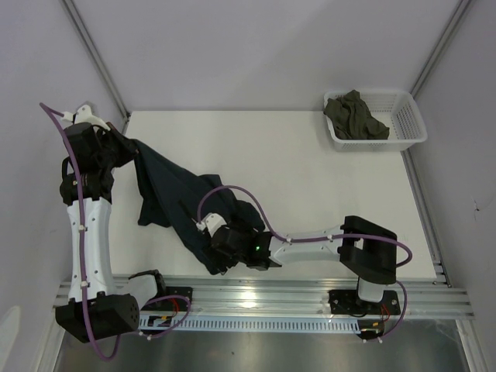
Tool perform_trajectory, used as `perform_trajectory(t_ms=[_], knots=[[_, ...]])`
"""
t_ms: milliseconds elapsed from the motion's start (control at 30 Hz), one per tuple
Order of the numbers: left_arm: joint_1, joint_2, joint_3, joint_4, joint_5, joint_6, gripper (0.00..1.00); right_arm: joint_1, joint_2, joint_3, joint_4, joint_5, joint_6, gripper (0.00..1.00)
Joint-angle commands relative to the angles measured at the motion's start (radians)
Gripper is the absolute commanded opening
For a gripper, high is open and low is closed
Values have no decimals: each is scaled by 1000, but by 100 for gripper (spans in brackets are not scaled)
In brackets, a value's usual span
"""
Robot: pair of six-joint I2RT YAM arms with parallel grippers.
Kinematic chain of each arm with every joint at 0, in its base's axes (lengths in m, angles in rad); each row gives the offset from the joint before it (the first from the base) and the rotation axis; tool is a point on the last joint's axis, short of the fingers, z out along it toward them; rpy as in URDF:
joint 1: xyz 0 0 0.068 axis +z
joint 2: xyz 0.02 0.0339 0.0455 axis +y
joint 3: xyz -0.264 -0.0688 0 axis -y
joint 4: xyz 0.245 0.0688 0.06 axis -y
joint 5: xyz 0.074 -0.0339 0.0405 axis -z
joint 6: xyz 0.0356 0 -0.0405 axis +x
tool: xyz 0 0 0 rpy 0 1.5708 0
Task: Fold and stack the shorts
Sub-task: Flatten the shorts out
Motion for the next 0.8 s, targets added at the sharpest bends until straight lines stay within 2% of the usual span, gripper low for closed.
perform_trajectory(t_ms=[0, 400, 767], knots=[[12, -19, 4, 47, 11, -6, 0, 18, 28, 67, -20, 55, -42, 75], [12, -19, 7, 48, 14, -3, 0, 25, 2, 126, -109, 135, -71, 79], [12, -21, 10, 45, 14, -2, 0, 22, 48, 162, -103, 101, -93, 77]])
